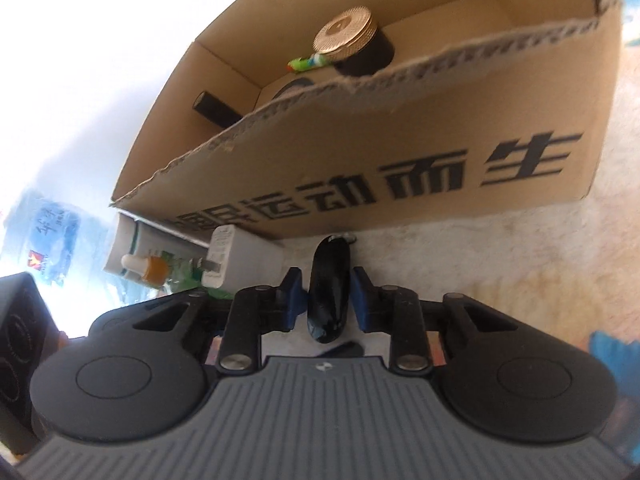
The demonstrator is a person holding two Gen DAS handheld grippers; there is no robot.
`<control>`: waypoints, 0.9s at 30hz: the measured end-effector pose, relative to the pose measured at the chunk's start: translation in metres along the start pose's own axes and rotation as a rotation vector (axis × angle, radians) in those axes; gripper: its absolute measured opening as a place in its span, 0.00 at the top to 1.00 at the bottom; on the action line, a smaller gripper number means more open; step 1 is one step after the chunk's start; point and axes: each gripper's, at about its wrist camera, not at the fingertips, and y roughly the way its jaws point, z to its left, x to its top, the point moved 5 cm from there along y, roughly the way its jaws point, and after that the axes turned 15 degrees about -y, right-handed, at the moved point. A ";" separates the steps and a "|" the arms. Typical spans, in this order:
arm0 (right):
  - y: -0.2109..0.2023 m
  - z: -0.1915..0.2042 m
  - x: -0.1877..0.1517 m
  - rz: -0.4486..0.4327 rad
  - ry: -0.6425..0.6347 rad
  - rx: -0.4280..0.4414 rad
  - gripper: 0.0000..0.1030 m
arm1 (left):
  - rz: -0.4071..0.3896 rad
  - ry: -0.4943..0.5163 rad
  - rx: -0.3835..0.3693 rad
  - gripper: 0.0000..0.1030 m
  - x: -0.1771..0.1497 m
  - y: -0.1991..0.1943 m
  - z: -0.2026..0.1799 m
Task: Organize rigid objects
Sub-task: 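Move the right gripper to the black key fob and grasp it, then carry the black key fob into the box and open the right gripper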
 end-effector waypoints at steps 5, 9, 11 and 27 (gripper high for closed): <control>-0.001 0.001 -0.001 -0.018 0.007 0.027 0.78 | -0.001 -0.003 0.004 0.61 -0.001 -0.002 0.002; 0.007 -0.002 -0.003 -0.014 0.023 0.014 0.84 | -0.008 0.014 0.025 0.61 -0.002 -0.002 0.002; 0.009 -0.002 -0.002 -0.024 0.036 0.025 0.85 | -0.012 0.020 0.034 0.61 -0.003 0.002 -0.005; -0.057 0.035 -0.012 -0.164 0.028 -0.007 0.86 | -0.121 0.097 -0.017 0.65 -0.001 -0.054 -0.035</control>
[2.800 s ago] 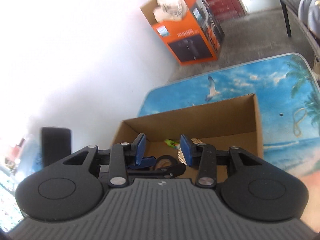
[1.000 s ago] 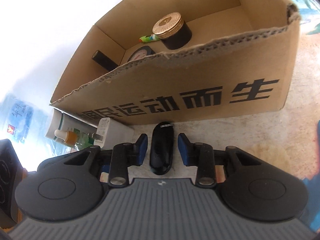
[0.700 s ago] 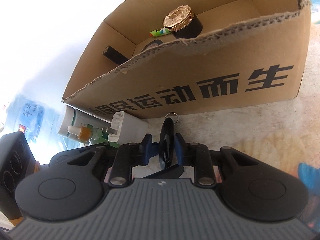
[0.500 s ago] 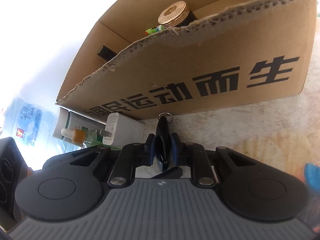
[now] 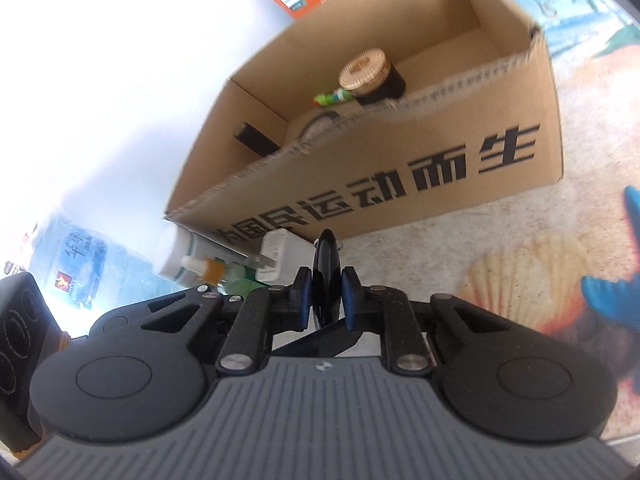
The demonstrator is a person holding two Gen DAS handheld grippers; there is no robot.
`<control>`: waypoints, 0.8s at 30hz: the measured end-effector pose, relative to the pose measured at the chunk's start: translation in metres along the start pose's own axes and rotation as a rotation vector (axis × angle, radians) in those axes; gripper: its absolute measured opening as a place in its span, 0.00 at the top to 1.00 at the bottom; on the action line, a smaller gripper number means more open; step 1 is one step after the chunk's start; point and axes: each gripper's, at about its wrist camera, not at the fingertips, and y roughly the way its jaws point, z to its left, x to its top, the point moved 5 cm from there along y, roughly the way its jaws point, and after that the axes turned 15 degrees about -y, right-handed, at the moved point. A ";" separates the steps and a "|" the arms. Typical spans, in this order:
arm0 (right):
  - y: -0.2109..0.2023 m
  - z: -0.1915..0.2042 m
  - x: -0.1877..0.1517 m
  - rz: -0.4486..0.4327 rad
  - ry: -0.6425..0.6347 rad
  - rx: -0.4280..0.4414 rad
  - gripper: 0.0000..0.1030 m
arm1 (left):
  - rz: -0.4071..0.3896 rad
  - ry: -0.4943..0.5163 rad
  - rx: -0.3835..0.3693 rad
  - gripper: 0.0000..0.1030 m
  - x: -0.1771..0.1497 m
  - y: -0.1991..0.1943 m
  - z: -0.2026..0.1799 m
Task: Organize rigid objects
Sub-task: 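Carry the black key fob into the box and open the right gripper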
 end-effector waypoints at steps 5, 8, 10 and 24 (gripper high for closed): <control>-0.033 0.028 0.021 -0.094 -0.063 -0.009 0.86 | -0.092 0.023 -0.013 0.65 0.018 -0.037 -0.010; -0.046 0.045 0.046 -0.152 -0.114 -0.001 0.86 | -0.157 0.042 0.003 0.65 0.043 -0.051 -0.014; -0.047 0.051 0.065 -0.168 -0.135 0.009 0.86 | -0.174 0.034 0.021 0.65 0.062 -0.054 -0.012; 0.075 -0.024 0.138 0.180 0.104 0.092 0.85 | 0.195 -0.257 0.083 0.65 0.126 0.067 0.065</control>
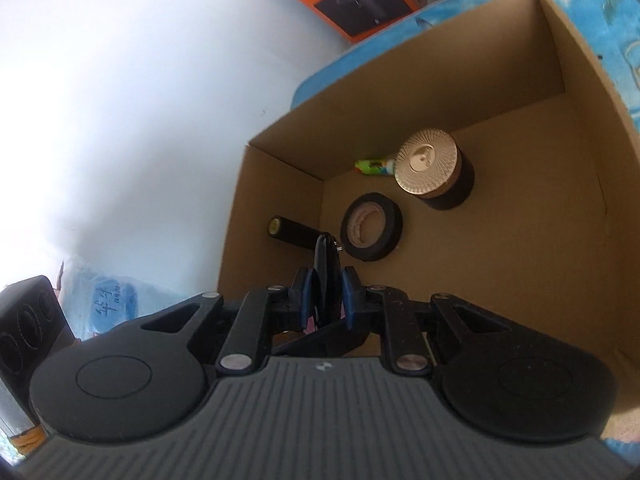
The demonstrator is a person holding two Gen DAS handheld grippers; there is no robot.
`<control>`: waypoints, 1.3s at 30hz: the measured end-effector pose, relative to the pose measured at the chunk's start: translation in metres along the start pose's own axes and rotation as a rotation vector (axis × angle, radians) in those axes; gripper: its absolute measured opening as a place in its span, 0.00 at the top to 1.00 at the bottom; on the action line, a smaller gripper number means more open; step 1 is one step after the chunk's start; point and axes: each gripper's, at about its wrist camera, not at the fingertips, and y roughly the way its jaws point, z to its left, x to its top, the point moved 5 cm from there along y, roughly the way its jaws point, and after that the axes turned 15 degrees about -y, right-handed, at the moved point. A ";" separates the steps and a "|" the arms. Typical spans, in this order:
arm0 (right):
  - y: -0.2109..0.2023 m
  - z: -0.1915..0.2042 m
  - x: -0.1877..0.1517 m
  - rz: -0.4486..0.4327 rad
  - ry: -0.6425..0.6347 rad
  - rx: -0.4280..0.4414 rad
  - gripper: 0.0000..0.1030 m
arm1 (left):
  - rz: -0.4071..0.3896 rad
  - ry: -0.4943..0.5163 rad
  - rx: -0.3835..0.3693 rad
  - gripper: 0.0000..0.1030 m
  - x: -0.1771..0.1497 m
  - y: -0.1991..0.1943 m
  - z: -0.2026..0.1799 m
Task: Organize rigid objects
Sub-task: 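Carry the black key fob into the box and open the right gripper, then move the right gripper to the white plug charger and grasp it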
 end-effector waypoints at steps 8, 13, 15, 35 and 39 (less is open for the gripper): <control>0.042 -0.020 -0.006 0.139 0.015 -0.045 0.84 | 0.124 -0.075 0.032 0.63 0.002 0.042 0.015; 0.053 -0.023 -0.006 0.150 0.009 -0.058 0.84 | 0.127 -0.086 0.037 0.58 0.001 0.047 0.015; 0.050 -0.024 -0.006 0.144 0.017 -0.052 0.83 | 0.123 -0.087 0.036 0.56 0.001 0.049 0.015; -0.086 0.000 -0.043 -0.253 0.028 0.076 0.80 | -0.214 0.033 -0.096 0.44 -0.028 -0.069 -0.004; -0.122 0.016 -0.077 -0.346 -0.019 0.077 0.75 | -0.273 0.091 -0.118 0.40 -0.057 -0.095 -0.004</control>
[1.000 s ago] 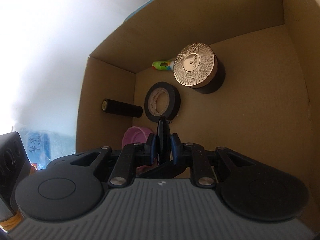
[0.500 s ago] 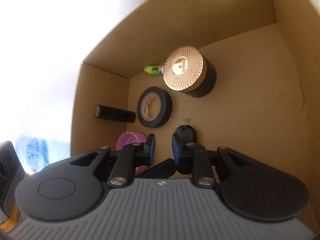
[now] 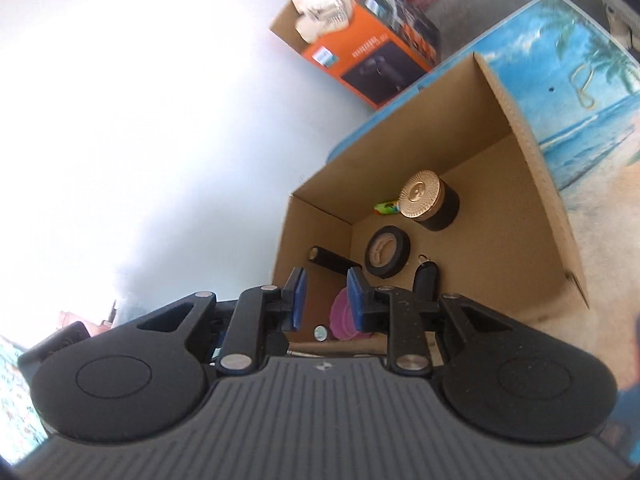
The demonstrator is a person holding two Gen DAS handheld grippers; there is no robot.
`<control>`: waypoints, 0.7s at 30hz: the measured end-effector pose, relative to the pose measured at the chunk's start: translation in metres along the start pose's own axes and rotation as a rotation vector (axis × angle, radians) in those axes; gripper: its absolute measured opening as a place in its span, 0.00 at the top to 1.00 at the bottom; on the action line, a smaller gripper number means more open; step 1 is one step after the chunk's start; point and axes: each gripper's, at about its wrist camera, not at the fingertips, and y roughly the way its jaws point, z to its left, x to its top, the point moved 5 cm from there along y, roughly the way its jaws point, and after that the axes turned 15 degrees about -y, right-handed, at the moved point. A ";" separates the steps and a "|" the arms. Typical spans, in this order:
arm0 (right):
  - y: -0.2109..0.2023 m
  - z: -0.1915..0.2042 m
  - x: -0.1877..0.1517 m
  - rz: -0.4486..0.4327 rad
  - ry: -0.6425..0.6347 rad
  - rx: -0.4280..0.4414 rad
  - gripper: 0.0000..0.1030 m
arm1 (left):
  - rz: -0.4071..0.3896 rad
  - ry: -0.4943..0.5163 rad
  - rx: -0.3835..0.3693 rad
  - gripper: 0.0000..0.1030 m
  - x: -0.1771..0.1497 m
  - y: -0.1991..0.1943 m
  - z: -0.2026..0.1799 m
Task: Organize rigid objects
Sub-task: 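Move the right gripper to the white plug charger and grasp it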
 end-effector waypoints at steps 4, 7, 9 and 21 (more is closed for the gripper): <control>-0.011 0.011 -0.034 -0.008 -0.019 -0.008 0.73 | -0.017 0.064 -0.022 0.40 -0.031 -0.021 -0.006; -0.004 0.018 -0.055 0.013 -0.034 -0.017 0.73 | -0.033 0.119 -0.004 0.40 -0.057 -0.024 -0.007; 0.008 0.022 -0.067 0.030 -0.047 -0.022 0.73 | -0.039 0.135 0.023 0.41 -0.072 -0.019 -0.006; 0.091 0.020 -0.090 0.159 -0.032 -0.067 0.73 | -0.027 0.175 0.218 0.59 -0.117 0.030 0.020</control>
